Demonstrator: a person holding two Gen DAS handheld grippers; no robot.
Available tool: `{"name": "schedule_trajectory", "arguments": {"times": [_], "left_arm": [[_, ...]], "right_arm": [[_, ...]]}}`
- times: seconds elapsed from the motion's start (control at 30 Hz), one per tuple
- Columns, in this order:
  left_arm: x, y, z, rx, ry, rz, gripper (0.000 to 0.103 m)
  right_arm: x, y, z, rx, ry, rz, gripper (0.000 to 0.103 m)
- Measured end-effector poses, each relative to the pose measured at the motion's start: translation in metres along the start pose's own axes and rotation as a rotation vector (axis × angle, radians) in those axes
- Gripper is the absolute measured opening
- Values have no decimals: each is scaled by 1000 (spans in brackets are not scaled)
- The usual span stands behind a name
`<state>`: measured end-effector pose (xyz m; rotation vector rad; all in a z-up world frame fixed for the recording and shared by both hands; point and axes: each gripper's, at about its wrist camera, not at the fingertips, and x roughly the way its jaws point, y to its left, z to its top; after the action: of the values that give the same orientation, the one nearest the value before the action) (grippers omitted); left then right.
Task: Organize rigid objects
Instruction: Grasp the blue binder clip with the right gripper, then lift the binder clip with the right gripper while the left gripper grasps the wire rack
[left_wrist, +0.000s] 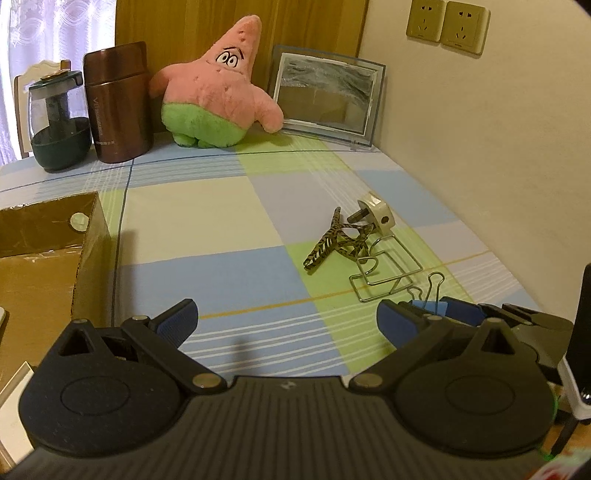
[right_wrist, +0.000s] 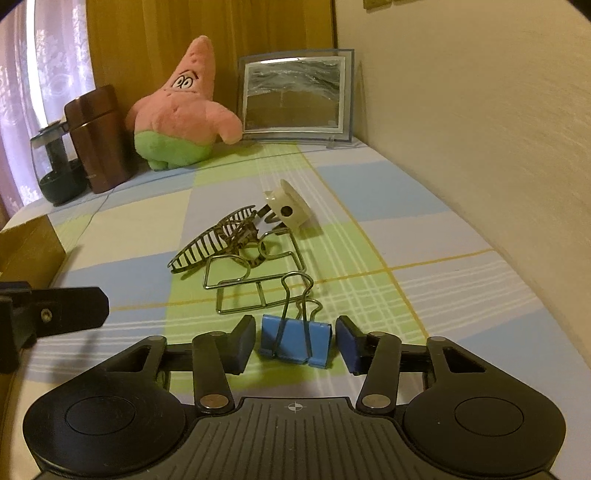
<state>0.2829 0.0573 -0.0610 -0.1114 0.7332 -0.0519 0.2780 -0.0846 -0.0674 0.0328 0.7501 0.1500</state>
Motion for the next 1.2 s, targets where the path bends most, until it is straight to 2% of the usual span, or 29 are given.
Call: {"name": "schedule_trajectory", "arguments": {"times": [0.07, 0.4, 0.73, 0.97, 1.2], "left_arm": [[2, 0, 0, 3, 4, 0, 101], [4, -7, 0, 23, 8, -9, 101], [16, -34, 5, 10, -33, -57, 101], [33, -55, 2, 0, -72, -56, 101], [54, -76, -4, -5, -80, -61, 96]], "right_arm": [[0, -1, 0, 3, 2, -5, 39], [-11, -14, 7, 7, 12, -16, 39], [-33, -52, 38, -71, -9, 7, 39], [-26, -84, 38, -18, 22, 10, 39], [-22, -102, 43, 24, 40, 26, 39]]}}
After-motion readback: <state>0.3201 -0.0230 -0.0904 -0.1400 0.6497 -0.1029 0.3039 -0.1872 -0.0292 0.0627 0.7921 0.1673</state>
